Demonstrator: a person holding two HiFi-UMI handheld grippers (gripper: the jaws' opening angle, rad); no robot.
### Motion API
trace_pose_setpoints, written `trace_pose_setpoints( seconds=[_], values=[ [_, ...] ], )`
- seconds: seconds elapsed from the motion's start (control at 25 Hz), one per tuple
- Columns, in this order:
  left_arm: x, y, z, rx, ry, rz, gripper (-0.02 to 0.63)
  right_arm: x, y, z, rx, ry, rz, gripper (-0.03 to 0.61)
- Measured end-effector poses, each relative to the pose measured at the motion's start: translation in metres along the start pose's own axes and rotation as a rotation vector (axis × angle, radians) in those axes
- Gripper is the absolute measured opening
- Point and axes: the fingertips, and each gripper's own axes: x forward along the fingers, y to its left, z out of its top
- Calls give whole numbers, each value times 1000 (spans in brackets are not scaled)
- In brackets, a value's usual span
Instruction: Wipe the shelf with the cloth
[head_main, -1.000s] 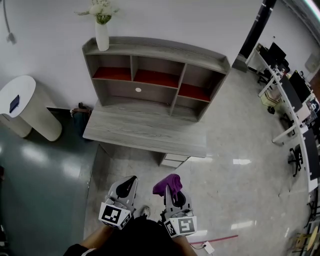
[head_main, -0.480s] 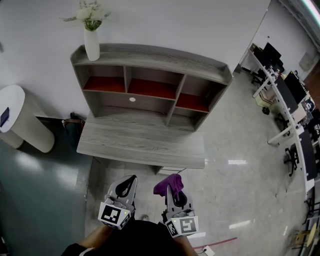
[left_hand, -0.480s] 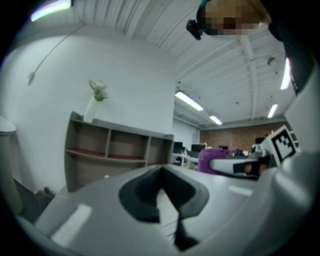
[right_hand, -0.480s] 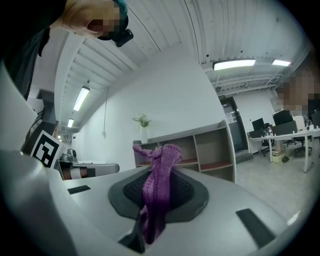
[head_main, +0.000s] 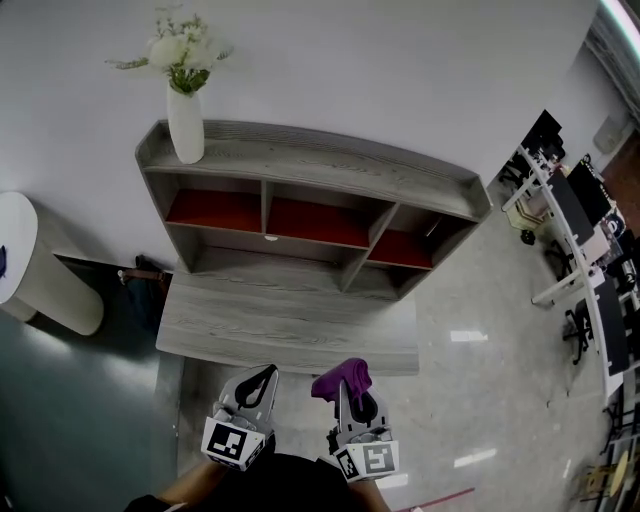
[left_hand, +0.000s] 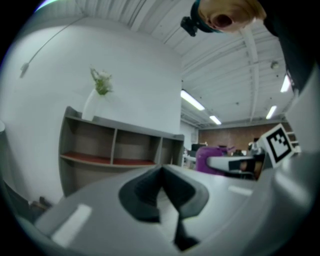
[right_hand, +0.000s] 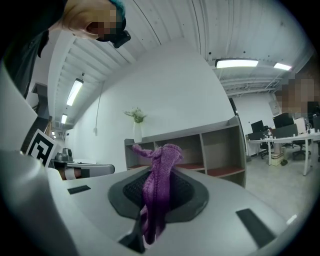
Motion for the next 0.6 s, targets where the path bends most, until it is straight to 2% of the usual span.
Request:
trace_pose_setpoints(
  seconds=[0.32,0.6],
  values=[
    [23,56,0,-30,28,-34,3,62,13,-1,-4,20,-33,51],
    [46,76,-3,-57,34,-50,3,90,11,4,-9,23,-38,51]
  ],
)
